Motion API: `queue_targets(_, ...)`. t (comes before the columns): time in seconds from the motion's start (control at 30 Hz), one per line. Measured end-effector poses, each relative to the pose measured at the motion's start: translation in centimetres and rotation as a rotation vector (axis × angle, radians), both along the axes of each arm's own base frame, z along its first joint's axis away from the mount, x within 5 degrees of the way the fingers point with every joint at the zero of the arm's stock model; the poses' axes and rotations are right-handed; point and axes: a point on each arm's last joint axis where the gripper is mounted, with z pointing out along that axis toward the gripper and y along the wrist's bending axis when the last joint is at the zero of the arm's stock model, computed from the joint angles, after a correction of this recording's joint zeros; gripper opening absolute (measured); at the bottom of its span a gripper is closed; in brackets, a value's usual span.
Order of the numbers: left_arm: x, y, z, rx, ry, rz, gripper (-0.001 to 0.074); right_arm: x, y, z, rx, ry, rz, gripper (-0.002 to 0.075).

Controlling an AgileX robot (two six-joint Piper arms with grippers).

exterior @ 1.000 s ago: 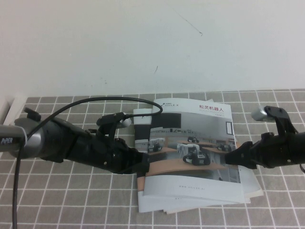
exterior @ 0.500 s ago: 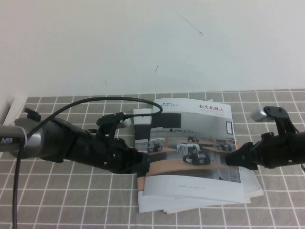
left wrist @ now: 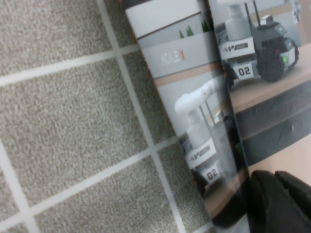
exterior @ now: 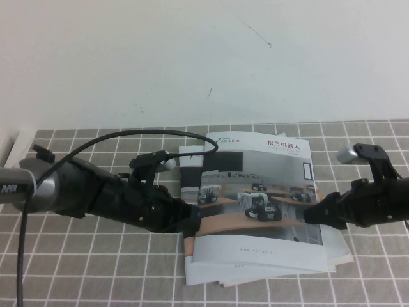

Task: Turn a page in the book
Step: Open the closed book

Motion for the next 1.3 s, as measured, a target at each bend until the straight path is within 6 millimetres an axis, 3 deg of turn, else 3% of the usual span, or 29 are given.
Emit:
queue_targets(0.67,0.1,0.2,0.0,0.003,0.001,0.004,-0.0004,0.4,0.4,-1.2,0.156,0.021,-0.003,0.0370)
queue_targets(1.1,0.1,0.2,-0.1,0.001,0.005,0.006,-0.0004,-0.3,2.4,1.2,0.486,-0.033,0.112,0.0370)
queue_targets(1.3,0.1,0.2,-0.1,0.000,0.006,0.005,-0.0004,-0.1,2.1,1.4,0.456,-0.039,0.088,0.0370)
